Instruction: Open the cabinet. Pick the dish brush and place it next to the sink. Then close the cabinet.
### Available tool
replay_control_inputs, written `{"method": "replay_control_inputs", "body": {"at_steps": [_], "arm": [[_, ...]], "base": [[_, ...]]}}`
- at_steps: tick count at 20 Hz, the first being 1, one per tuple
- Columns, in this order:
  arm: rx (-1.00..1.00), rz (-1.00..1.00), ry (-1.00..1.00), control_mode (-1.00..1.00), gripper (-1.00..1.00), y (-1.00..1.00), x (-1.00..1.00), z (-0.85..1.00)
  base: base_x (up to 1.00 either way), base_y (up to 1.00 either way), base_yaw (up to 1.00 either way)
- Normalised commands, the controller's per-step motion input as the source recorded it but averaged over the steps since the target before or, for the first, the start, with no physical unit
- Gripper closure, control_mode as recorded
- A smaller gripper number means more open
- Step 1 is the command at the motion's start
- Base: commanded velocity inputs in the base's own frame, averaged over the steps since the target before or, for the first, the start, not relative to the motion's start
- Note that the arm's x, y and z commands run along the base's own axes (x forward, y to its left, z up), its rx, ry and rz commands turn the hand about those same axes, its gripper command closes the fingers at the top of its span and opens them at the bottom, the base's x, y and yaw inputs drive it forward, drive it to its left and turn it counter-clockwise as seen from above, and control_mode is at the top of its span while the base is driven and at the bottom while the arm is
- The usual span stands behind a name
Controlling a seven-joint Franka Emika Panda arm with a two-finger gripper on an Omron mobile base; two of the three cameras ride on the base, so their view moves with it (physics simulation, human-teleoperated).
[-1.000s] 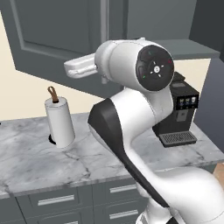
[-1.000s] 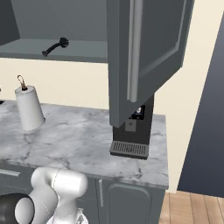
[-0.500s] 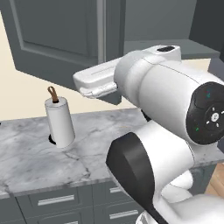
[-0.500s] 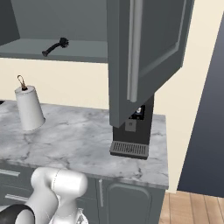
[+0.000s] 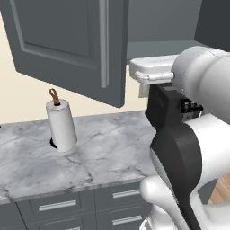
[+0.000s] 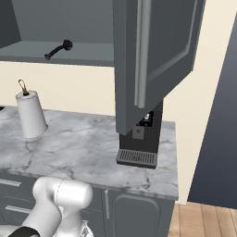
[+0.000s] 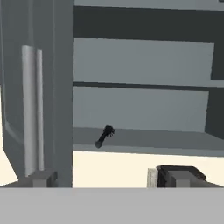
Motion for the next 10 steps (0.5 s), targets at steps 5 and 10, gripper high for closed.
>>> {"method": "replay_control_inputs", "body": {"at_steps": [5,10], "arm": [[0.52,0.0,0.12,-1.0,-1.0,-0.71,0.5,0.01],[0.65,0.0,0.2,-1.0,-1.0,-0.45,0.79,0.0]], "base": [[0.0,0.0,0.0],[0.0,0.0,0.0]]}}
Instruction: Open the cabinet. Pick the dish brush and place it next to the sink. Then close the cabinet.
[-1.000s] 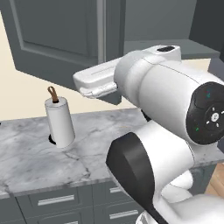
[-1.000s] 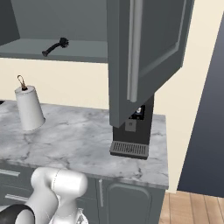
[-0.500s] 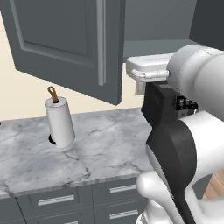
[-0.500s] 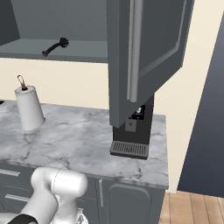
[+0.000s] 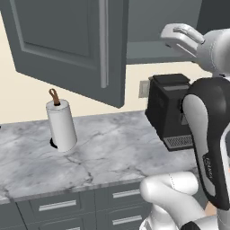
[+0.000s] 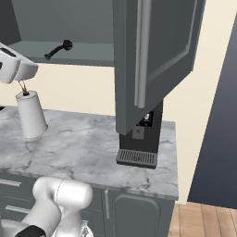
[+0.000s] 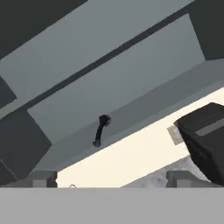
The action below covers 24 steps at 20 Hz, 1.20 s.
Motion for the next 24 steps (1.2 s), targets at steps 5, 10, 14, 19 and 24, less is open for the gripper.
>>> {"method": "replay_control_inputs", "body": {"at_steps": [5,10,14,19,24], "arm": [[0.58,0.03,0.16,-1.0,-1.0,-0.18,0.56,-0.03],[0.5,0.2,0.03,-1.0,-1.0,0.11,0.16,-0.31],[0.38,0.34,0.0,-1.0,-1.0,0.54,0.43,-0.46],[0.3,0.49,0.01,-1.0,-1.0,0.9,0.48,-0.52],[0.11,0.45,0.04,-1.0,-1.0,0.53,0.19,-0.13]], "base": [[0.0,0.0,0.0],[0.0,0.0,0.0],[0.0,0.0,0.0],[0.0,0.0,0.0],[0.0,0.0,0.0]]}}
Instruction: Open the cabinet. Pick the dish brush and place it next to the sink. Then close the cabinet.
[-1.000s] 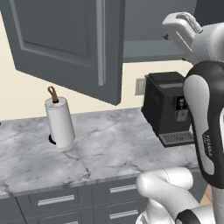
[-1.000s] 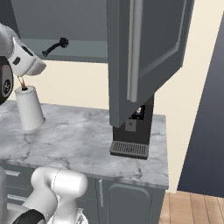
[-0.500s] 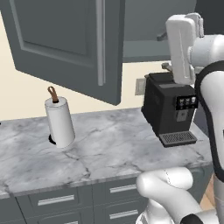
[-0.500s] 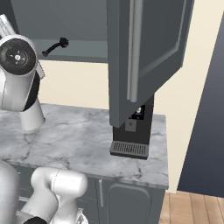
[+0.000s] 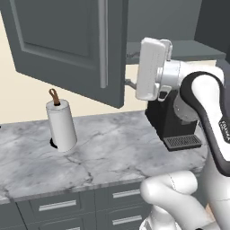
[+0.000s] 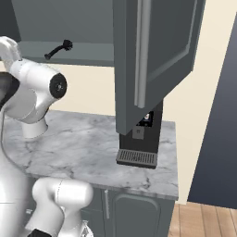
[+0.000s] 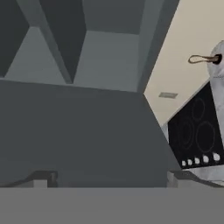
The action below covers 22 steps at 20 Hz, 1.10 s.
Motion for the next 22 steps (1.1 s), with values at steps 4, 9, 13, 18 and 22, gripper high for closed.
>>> {"method": "replay_control_inputs", "body": {"at_steps": [4,9,13,18,22], "arm": [[0.02,0.33,0.0,-1.0,-1.0,-0.02,0.19,0.25],[0.01,0.33,0.0,-1.0,-1.0,0.0,0.06,0.17],[-0.02,0.25,0.02,-1.0,-1.0,0.12,0.0,0.03],[-0.04,0.02,0.0,-1.0,-1.0,0.53,-0.04,-0.01],[-0.01,0.0,0.0,-1.0,-1.0,0.51,-0.22,0.0]], "base": [[0.0,0.0,0.0],[0.0,0.0,0.0],[0.0,0.0,0.0],[0.0,0.0,0.0],[0.0,0.0,0.0]]}}
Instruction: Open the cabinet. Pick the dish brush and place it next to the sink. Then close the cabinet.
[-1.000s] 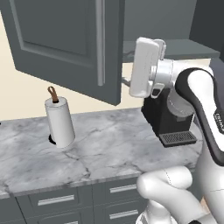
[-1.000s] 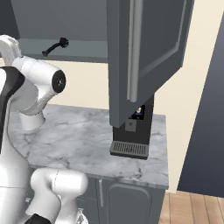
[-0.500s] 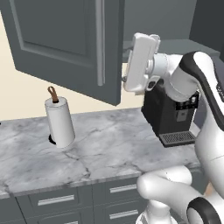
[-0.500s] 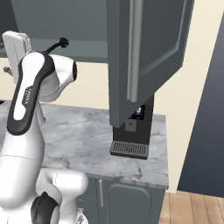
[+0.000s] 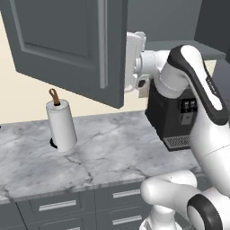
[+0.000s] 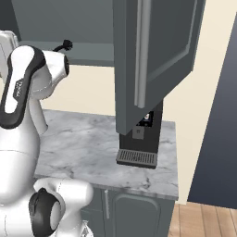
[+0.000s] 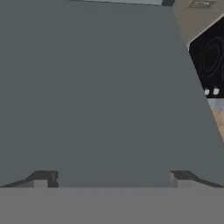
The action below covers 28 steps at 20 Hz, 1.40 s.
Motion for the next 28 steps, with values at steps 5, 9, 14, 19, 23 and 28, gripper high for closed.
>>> {"method": "replay_control_inputs", "body": {"at_steps": [5,9,14,19,23,28], "arm": [[0.0,0.0,0.0,-1.0,-1.0,0.47,-0.56,0.0],[0.0,0.0,0.0,-1.0,-1.0,0.56,-0.8,0.0],[-0.01,0.0,0.0,-1.0,-1.0,0.64,-0.49,0.0],[-0.1,0.0,0.0,-1.0,-1.0,0.58,-0.02,0.0],[-0.11,0.0,0.0,-1.0,-1.0,0.32,0.0,0.0],[-0.22,-0.11,-0.02,-1.0,-1.0,-0.54,0.05,0.0]], "base": [[0.0,0.0,0.0],[0.0,0.0,0.0],[0.0,0.0,0.0],[0.0,0.0,0.0],[0.0,0.0,0.0],[0.0,0.0,0.0]]}}
